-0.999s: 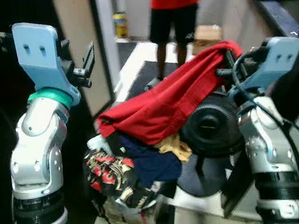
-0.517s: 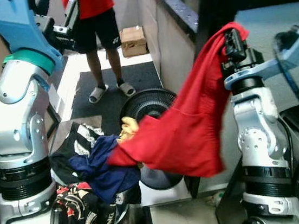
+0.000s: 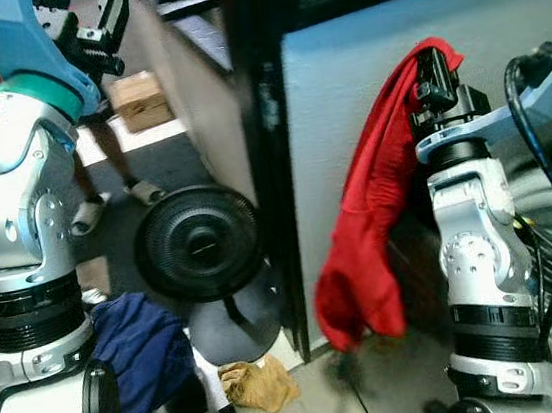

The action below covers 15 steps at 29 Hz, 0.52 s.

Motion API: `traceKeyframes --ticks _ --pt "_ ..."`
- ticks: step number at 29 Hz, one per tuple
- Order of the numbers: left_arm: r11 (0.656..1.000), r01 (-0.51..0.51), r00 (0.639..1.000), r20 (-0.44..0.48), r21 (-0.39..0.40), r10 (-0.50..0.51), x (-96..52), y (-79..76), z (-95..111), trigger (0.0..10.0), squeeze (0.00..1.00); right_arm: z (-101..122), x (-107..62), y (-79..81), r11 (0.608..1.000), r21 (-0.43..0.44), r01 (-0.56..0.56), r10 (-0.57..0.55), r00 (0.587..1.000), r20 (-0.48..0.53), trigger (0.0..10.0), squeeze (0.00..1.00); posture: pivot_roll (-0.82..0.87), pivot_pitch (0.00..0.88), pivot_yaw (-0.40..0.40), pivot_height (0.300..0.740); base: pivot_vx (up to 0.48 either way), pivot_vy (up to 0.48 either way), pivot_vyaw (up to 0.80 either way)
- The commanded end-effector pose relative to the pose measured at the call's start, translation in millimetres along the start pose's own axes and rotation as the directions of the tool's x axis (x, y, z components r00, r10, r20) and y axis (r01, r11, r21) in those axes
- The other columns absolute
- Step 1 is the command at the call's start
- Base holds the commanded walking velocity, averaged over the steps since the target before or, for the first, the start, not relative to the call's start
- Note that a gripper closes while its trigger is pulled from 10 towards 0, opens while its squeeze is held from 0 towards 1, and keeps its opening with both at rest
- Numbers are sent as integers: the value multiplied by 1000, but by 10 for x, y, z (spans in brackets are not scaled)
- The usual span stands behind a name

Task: Clothes washing

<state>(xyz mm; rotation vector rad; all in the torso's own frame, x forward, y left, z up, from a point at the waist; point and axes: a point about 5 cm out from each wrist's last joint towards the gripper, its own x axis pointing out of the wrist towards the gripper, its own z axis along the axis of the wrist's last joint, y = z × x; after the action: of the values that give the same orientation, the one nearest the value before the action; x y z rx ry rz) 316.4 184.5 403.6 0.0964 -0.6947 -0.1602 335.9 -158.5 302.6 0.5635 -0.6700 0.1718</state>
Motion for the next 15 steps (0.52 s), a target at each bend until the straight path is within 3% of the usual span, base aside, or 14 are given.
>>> traceKeyframes --ticks 1,15 --pt "1000 -11 1000 -1 6 11 -14 36 -8 10000 0 58 27 42 1000 1 -22 22 999 24 10000 0 111 0 92 740 0 0 -800" --pt "1000 -18 1000 -12 6 18 -44 34 -46 10000 0 90 44 44 999 -3 -32 32 999 27 10000 0 112 0 83 740 0 0 -800"
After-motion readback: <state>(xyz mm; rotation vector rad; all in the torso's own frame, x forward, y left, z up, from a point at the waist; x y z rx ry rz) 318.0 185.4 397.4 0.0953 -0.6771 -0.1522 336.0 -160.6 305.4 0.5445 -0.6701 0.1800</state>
